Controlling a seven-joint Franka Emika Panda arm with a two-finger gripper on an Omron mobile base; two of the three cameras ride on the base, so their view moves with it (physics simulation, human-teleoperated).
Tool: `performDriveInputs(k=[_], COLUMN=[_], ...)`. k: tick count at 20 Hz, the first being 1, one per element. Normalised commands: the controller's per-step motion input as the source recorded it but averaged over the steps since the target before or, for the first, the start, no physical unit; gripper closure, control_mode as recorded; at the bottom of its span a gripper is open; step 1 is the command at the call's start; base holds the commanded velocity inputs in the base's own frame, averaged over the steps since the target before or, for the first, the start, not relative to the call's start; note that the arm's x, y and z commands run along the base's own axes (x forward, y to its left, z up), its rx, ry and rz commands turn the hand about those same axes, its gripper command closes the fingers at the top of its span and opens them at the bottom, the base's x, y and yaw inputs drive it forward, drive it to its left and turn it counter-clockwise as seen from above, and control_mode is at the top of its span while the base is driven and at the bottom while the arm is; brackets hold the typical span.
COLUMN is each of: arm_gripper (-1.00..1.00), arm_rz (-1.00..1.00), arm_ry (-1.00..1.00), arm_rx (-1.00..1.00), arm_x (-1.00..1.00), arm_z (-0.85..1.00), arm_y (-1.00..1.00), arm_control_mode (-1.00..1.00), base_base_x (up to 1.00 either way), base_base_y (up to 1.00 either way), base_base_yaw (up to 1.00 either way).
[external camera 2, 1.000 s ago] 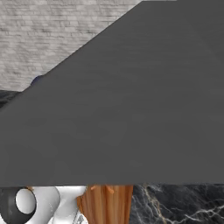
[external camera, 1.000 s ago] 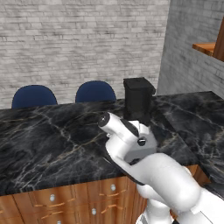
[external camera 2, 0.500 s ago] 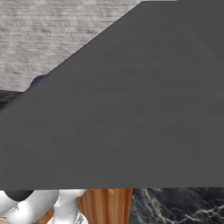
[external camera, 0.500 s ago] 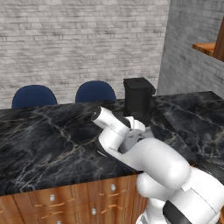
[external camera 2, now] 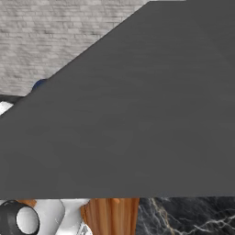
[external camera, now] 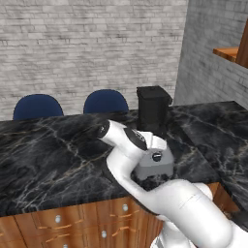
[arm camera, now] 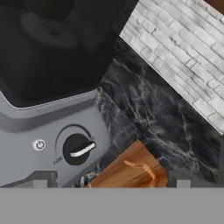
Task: Open the blender lid, put the kiwi in the blender, close the lid, and start the blender.
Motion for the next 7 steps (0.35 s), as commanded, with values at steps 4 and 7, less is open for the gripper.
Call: performDriveInputs(k=[4,7], arm_gripper=[-1.0,-1.0], arm_rz=[0.0,0.0], arm_ry=[-0.22,-0.2], arm_rx=[0.0,0.0], arm_x=[-0.67,-0.66], arm_z=[0.85,0.77], arm_y=[-0.26,-0.28], arm_control_mode=[-1.0,-1.0], base_base_x=[0.0,0.0], base_base_y=[0.0,0.0], base_base_yaw=[0.0,0.0])
